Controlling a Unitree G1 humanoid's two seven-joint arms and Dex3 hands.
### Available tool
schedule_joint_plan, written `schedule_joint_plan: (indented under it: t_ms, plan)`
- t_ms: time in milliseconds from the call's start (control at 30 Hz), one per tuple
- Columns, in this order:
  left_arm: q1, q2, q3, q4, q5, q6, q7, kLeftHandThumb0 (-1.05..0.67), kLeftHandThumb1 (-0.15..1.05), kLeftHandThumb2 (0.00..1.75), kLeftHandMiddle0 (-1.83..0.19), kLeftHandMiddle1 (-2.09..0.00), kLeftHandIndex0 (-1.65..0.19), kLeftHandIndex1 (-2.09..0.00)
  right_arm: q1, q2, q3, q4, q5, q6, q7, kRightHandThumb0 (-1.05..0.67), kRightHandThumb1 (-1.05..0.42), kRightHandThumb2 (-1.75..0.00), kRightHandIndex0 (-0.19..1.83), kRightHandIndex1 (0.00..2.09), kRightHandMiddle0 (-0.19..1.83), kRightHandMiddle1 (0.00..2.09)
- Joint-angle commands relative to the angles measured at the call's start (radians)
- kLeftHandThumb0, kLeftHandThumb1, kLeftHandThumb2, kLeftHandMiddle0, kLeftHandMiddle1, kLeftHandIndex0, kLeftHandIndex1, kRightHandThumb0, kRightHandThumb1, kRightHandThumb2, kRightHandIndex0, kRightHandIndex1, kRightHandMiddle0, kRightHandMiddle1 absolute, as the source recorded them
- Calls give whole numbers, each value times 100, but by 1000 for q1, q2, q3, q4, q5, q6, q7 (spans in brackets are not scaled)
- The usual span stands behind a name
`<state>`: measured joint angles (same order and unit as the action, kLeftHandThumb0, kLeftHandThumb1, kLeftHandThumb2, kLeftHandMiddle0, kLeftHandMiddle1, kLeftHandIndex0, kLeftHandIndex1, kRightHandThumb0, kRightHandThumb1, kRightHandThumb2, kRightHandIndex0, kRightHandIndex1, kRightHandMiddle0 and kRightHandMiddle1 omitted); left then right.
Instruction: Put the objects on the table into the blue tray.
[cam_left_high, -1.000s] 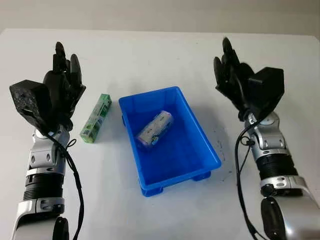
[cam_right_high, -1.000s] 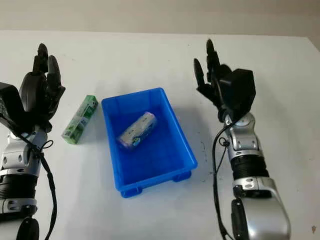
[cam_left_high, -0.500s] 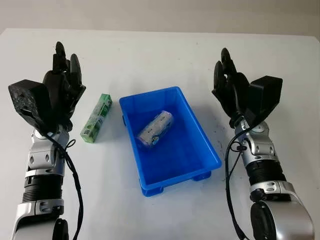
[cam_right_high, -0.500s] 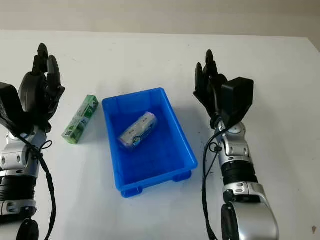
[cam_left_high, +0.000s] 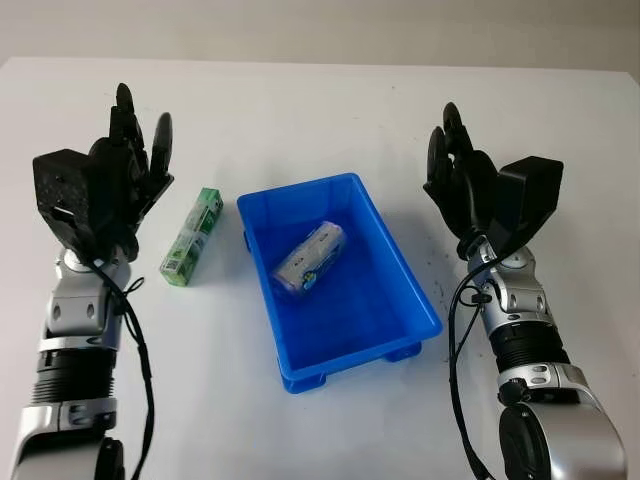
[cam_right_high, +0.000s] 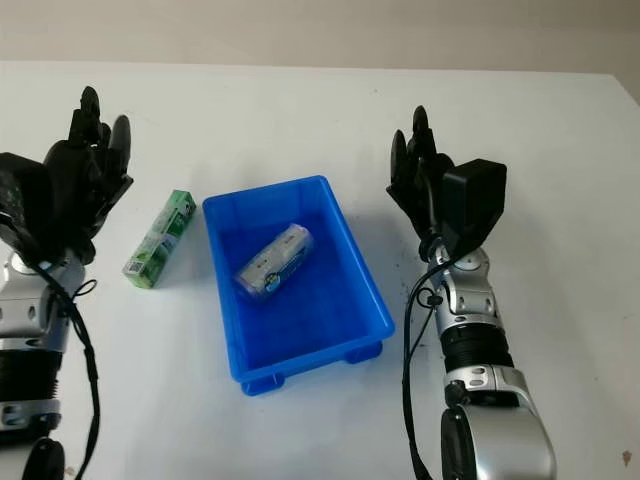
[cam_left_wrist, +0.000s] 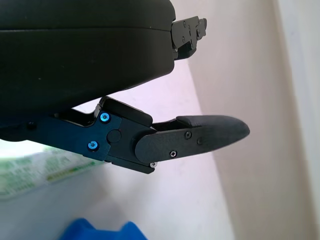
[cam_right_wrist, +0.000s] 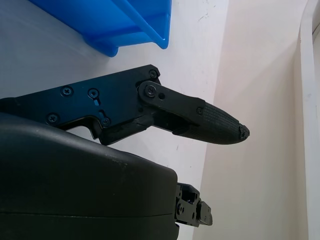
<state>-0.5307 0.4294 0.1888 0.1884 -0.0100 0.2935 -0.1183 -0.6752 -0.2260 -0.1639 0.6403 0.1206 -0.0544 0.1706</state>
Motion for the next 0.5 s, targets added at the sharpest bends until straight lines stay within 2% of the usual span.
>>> schedule_joint_plan:
  t_ms: [0,100,233,367,467]
  plan:
    - [-18,61,-40,-36,61,46,-10,-79,105,46,19,-1,19,-1,-14,-6,-4,12,4,-17,8,-67,-105,-74,-19,0,-19,0]
    - [-51,144,-119,-80,171,179,-56,-77,105,43,19,-3,18,-2,-19,-6,-5,23,4,-28,16,-68,-105,-73,-19,0,-19,0]
    - [-100,216,-186,-106,247,333,-147,-74,105,39,16,-6,15,-5,-24,-6,-4,35,3,-41,23,-67,-105,-74,-19,0,-19,0]
    - [-129,248,-235,-118,299,428,-199,-76,105,38,-2,-11,0,-12,-30,-5,4,44,-6,-39,21,-70,-105,-74,-19,0,-19,0]
    - [-131,249,-260,-134,327,470,-215,-76,105,38,-4,-10,3,-8,-35,0,6,53,-3,-43,31,-69,-105,-75,-19,0,-19,0]
